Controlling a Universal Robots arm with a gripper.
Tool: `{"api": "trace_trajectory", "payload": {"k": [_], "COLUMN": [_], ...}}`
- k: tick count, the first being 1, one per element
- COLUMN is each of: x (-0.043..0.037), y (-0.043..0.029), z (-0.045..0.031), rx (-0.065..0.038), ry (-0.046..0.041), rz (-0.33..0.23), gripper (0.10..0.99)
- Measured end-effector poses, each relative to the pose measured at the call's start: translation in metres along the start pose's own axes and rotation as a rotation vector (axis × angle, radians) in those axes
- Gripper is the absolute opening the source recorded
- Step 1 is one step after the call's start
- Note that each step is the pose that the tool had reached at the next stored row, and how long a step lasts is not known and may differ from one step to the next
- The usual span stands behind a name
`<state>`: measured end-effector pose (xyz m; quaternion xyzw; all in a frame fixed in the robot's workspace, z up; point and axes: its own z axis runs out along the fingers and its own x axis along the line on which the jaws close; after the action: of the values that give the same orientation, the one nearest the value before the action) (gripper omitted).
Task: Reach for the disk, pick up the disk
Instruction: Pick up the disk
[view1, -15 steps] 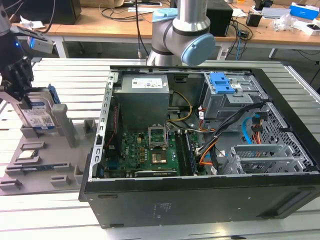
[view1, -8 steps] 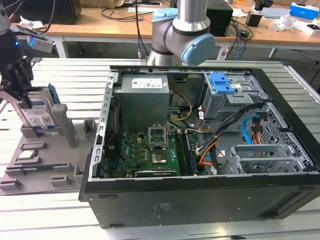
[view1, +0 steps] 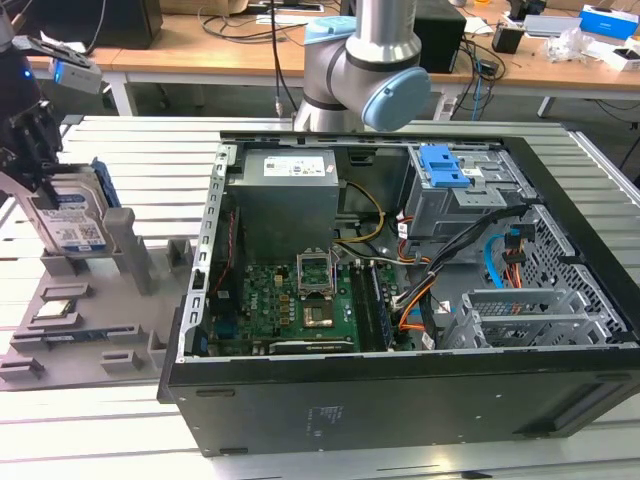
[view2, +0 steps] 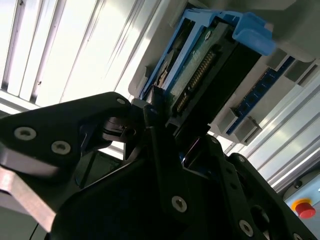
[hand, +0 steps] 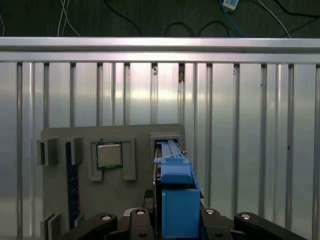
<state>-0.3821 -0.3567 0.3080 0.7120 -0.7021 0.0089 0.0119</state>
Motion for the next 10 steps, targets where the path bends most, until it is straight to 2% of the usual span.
{"api": "trace_trajectory", "payload": {"k": [10], "x": [0.0004], "y": [-0.0001], "z": [-0.0134], "rx": [0.0], "ry": [-0.0001], "rz": [0.0], "gripper": [0.361]}}
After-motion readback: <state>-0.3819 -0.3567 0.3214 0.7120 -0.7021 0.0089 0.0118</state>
